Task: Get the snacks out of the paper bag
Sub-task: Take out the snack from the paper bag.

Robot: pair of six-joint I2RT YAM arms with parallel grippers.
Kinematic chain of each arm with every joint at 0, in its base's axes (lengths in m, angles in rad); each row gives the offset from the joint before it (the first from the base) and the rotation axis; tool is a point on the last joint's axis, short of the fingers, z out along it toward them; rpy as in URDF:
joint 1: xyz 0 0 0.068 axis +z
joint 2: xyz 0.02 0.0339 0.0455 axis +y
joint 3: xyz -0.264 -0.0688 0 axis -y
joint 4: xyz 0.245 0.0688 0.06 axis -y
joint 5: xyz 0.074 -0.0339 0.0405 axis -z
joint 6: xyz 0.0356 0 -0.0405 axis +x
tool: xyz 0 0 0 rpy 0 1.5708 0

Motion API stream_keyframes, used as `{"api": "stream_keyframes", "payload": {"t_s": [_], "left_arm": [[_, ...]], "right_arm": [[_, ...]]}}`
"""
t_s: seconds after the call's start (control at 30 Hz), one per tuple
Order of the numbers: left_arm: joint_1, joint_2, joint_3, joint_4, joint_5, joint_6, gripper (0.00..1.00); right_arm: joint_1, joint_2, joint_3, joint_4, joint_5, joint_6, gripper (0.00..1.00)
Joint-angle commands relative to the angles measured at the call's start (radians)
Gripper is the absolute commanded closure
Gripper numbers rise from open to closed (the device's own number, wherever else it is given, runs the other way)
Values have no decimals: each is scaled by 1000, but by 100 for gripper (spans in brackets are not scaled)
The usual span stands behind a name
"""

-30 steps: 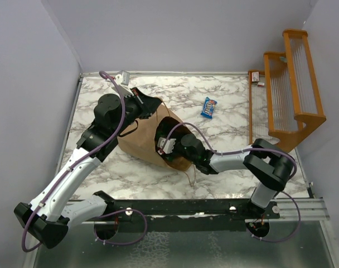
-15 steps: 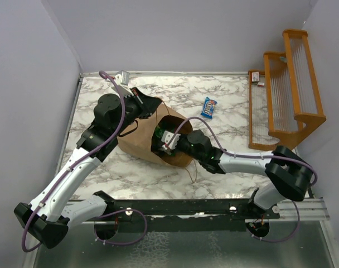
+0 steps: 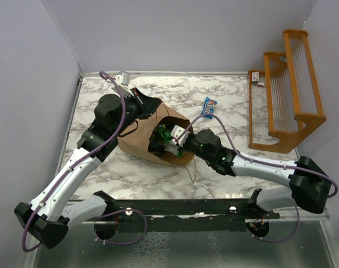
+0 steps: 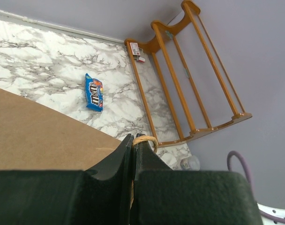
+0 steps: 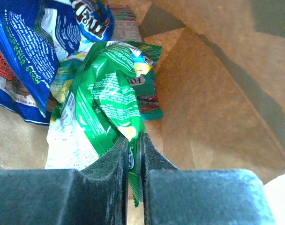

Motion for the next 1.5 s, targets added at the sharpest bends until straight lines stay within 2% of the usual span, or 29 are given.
{"api": "stream_keyframes", "payload": {"t_s": [0.0, 0.2, 0.53, 0.73, 1.03, 1.27, 1.47], "left_arm": [[2, -21, -8, 24, -31, -5, 100], [1, -29, -19, 24, -40, -10, 100], [2, -40, 1, 45, -63, -35, 100], [2, -56, -23, 95, -88, -75, 100], [2, -82, -22, 104, -153, -84, 100], [2, -96, -36, 85, -162, -85, 100], [2, -106, -46, 76, -162, -84, 100]], "right_arm": [[7, -117, -10, 32, 25, 55, 99], [6, -228, -10, -33, 23, 59, 99], [7, -289, 18, -129, 87, 57, 99], [7, -424, 20, -158, 78, 53, 99], [7, -474, 65, -234, 110, 63, 99], [7, -626, 62, -162, 99, -3, 99], [7, -636, 34, -25, 313, -23, 99]]}}
